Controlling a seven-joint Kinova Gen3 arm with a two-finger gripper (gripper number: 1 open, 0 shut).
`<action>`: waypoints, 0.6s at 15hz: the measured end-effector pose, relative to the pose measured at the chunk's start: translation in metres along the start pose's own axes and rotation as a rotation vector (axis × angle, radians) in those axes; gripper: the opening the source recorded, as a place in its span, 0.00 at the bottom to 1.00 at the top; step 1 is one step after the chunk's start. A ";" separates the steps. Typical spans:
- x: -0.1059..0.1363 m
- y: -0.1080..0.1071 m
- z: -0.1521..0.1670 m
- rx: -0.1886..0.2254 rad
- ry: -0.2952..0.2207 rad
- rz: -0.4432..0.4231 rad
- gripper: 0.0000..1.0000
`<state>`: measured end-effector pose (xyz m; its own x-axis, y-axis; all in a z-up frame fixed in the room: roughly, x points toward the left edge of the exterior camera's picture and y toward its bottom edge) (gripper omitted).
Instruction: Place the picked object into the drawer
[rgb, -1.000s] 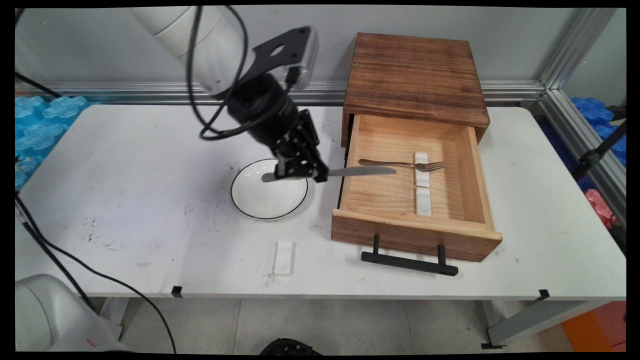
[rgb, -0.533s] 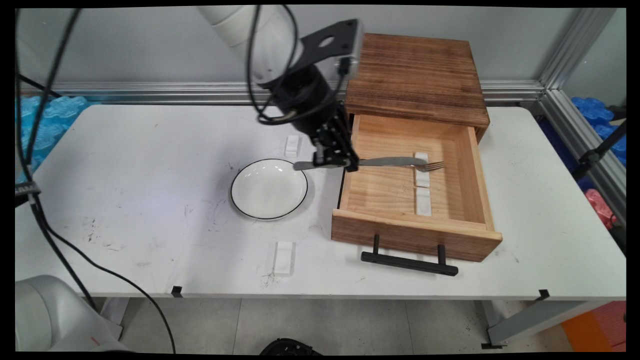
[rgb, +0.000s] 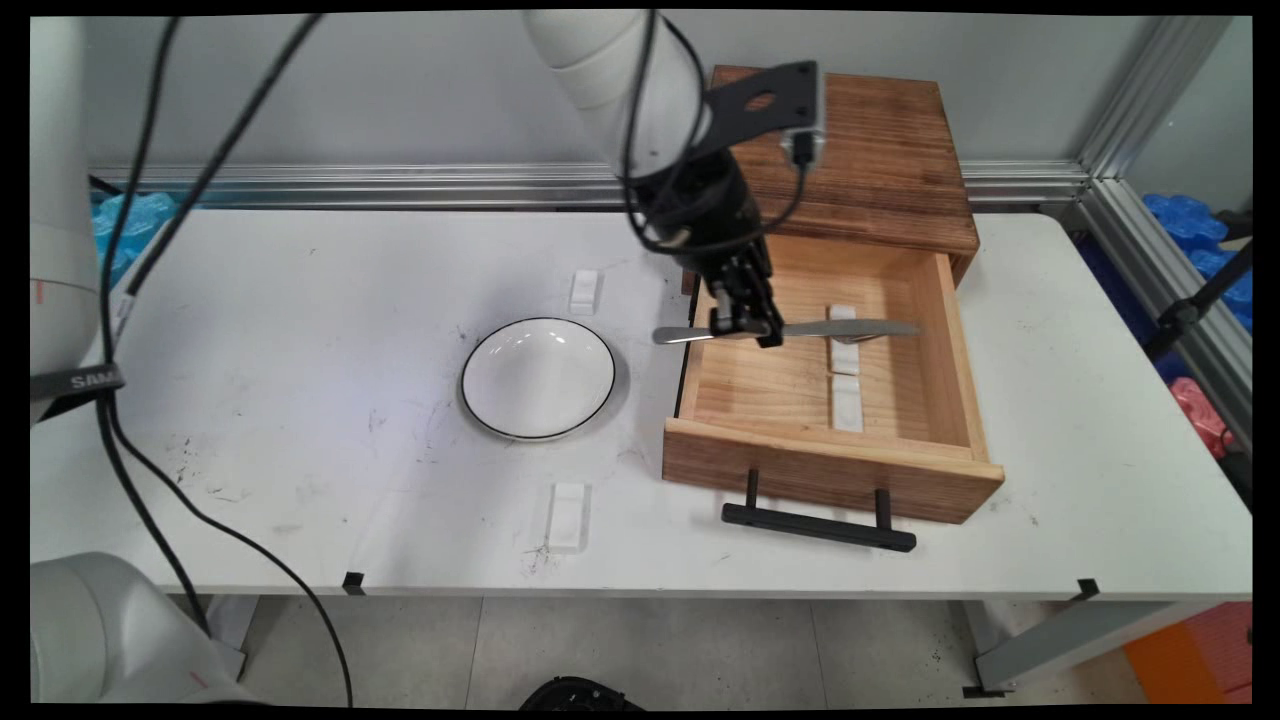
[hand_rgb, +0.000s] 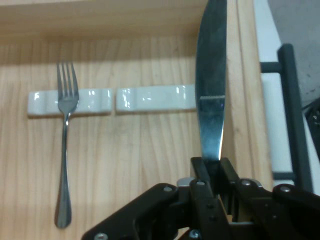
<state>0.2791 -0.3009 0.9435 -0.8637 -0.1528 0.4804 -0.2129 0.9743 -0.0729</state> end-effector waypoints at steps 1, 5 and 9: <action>0.004 -0.003 0.006 -0.002 -0.004 -0.002 0.00; 0.018 -0.014 0.032 -0.013 -0.022 -0.010 0.00; 0.029 -0.023 0.055 -0.023 -0.036 -0.022 0.00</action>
<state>0.2338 -0.3370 0.9115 -0.8748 -0.1797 0.4499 -0.2218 0.9742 -0.0422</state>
